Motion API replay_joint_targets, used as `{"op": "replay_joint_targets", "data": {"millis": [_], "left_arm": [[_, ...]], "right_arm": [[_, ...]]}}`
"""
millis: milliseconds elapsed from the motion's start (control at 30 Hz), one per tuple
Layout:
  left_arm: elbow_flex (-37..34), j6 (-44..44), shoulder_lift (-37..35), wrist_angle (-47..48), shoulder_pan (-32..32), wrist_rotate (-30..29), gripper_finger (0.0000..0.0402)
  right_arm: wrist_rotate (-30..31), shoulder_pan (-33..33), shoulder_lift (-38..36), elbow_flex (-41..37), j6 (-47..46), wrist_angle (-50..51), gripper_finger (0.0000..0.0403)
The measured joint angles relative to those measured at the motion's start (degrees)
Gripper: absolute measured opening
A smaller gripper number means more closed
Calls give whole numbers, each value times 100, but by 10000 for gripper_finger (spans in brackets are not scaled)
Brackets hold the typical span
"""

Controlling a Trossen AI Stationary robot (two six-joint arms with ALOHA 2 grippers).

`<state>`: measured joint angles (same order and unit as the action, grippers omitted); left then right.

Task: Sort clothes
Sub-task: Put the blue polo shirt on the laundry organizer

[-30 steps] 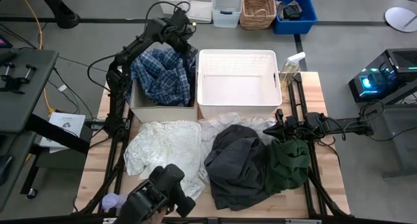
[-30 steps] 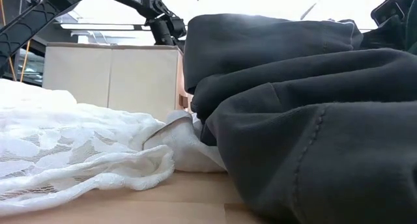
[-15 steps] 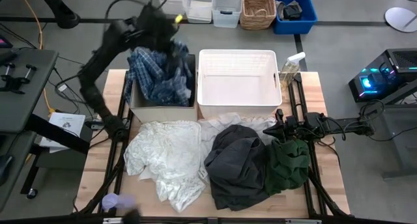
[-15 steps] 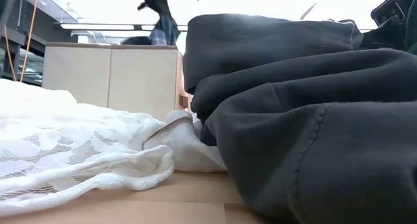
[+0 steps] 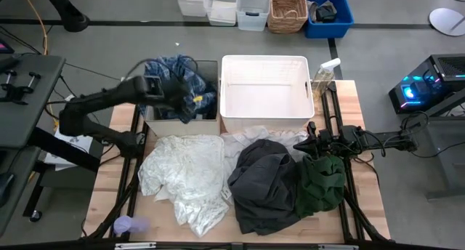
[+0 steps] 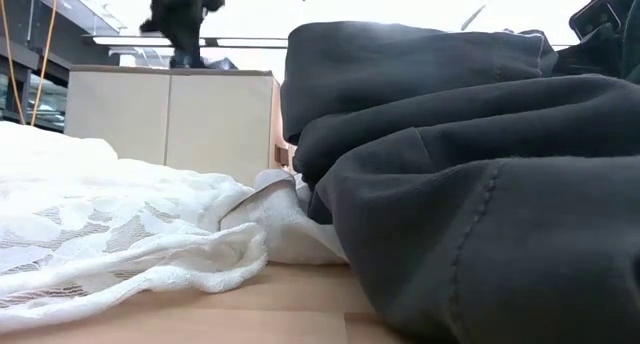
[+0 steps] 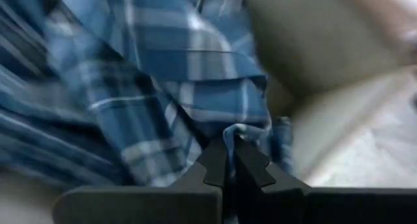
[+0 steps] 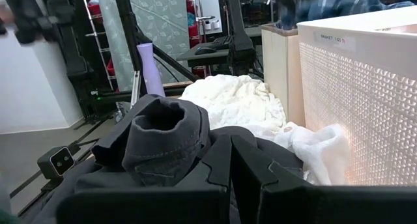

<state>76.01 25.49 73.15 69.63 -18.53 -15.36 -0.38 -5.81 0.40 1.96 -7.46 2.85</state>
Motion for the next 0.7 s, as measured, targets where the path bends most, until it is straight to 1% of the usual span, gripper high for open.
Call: {"op": "replay_joint_targets", "data": {"millis": [33, 100, 167, 233, 333, 500, 600, 700], "left_arm": [[-320, 107, -61, -267, -66, 23, 0], [-727, 145, -93, -652, -211, 130, 4], [-896, -98, -14, -856, -383, 333, 16], [-856, -439, 122, -834, -551, 519, 36], [-382, -977, 251, -767, -753, 578, 79], [828, -1724, 306, -673, -1058, 518, 167], [1446, -1789, 273, -218, -1282, 91, 215], [1642, -1345, 163, 499, -1585, -583, 251]], "right_arm": [[-1, 0, 0, 0, 0, 0, 0], [0, -1, 0, 1, -2, 0, 0], [0, 0, 0, 2, -1, 0, 0], [0, -2, 0, 2, 0, 0, 0], [0, 0, 0, 1, 0, 0, 0], [-1, -2, 0, 1, -2, 0, 0], [0, -2, 0, 2, 0, 0, 0], [0, -1, 0, 1, 0, 0, 0]]}}
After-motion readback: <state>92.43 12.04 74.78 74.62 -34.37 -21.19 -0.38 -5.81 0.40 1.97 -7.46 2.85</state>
